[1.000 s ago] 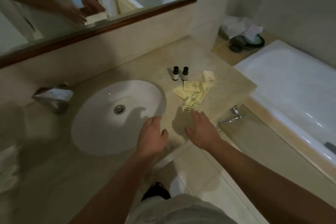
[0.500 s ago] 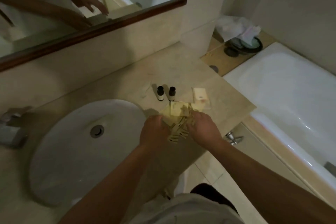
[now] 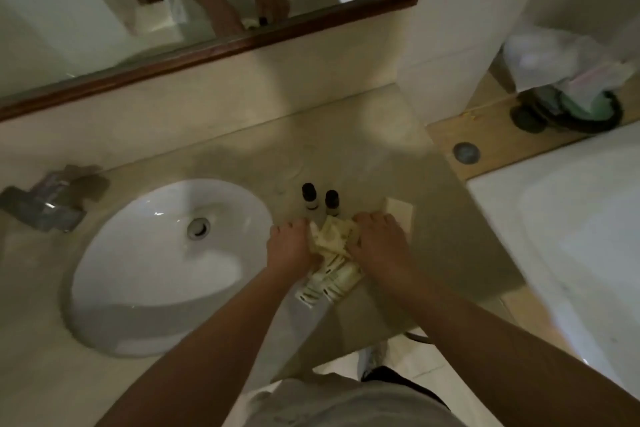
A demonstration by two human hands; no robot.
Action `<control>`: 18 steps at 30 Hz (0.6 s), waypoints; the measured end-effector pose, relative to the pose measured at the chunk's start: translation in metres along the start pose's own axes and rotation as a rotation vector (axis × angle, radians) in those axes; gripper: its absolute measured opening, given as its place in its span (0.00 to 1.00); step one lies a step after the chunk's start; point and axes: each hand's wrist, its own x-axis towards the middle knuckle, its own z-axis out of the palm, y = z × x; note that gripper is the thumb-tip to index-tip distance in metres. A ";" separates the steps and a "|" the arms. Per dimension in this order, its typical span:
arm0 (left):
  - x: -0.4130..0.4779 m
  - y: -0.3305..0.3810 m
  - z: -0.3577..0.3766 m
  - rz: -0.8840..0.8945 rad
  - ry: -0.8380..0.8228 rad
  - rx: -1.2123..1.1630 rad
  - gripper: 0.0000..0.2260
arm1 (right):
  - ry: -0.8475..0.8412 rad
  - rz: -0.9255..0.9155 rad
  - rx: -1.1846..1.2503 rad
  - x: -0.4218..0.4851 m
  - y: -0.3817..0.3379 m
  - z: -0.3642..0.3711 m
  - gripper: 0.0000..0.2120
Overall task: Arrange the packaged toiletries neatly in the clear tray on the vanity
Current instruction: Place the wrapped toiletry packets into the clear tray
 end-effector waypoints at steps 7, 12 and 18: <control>0.000 0.000 0.002 -0.170 0.016 -0.102 0.34 | -0.037 -0.073 -0.048 0.012 0.003 0.001 0.16; 0.002 -0.001 0.001 -0.211 -0.012 -0.209 0.29 | -0.046 -0.053 -0.019 0.011 0.000 -0.001 0.16; -0.022 -0.036 -0.002 -0.117 0.149 -0.567 0.10 | 0.023 -0.080 0.261 -0.008 -0.018 0.001 0.07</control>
